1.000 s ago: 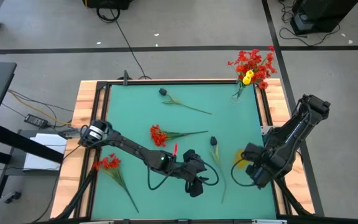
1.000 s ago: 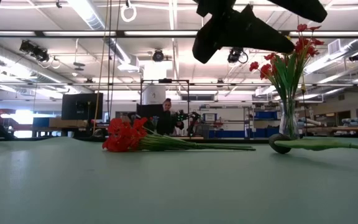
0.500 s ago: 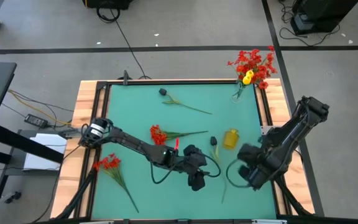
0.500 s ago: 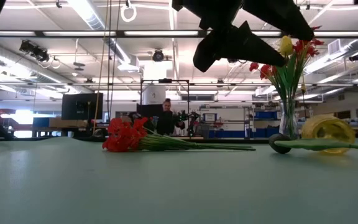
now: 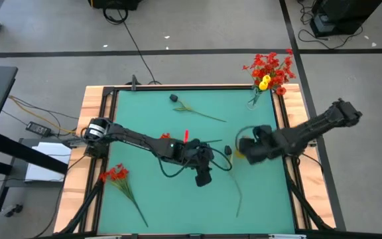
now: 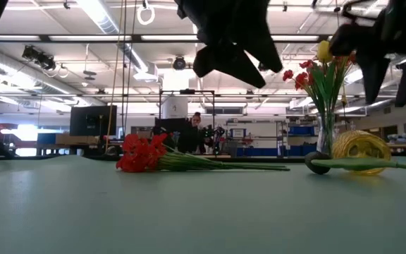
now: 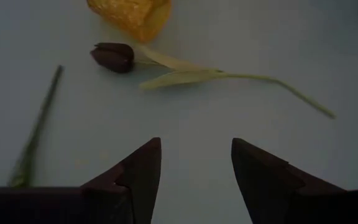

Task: Sort flowers into vase by color
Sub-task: Put the bottom black flower into the yellow vase, then adjust the yellow vase on the table

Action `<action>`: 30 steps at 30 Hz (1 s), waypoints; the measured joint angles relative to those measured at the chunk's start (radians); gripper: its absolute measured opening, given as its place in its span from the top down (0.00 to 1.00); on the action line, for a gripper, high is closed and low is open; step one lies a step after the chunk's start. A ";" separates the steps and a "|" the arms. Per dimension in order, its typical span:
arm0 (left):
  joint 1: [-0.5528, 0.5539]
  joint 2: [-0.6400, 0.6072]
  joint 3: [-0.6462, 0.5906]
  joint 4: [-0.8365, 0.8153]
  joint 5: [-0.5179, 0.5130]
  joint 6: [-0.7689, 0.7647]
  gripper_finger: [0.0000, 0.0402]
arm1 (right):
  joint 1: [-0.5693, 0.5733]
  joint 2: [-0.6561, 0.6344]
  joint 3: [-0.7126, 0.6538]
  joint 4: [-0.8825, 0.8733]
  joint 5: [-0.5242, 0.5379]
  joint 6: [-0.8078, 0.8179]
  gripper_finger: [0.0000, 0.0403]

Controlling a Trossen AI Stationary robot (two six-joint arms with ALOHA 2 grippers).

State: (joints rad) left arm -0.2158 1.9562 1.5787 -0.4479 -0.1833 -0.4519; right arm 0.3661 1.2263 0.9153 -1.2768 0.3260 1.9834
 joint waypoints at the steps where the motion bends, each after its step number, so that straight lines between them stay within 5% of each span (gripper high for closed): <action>1: 0.009 -0.008 0.000 -0.018 0.015 0.013 0.50 | -0.046 -0.017 -0.027 0.035 -0.024 -0.027 0.43; 13: 0.057 -0.022 0.000 -0.113 0.107 0.136 0.50 | -0.460 -0.089 -0.188 0.294 -0.167 -0.286 0.28; 19: 0.058 -0.022 0.000 -0.127 0.107 0.160 0.50 | -0.494 -0.003 -0.213 0.334 -0.241 -0.253 0.25; 30: 0.064 -0.022 0.000 -0.129 0.107 0.177 0.50 | -0.456 0.129 -0.229 0.334 -0.321 -0.261 0.37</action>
State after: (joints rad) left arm -0.1517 1.9344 1.5791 -0.5766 -0.0765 -0.2749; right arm -0.0896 1.3551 0.6861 -0.9424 0.0048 1.7223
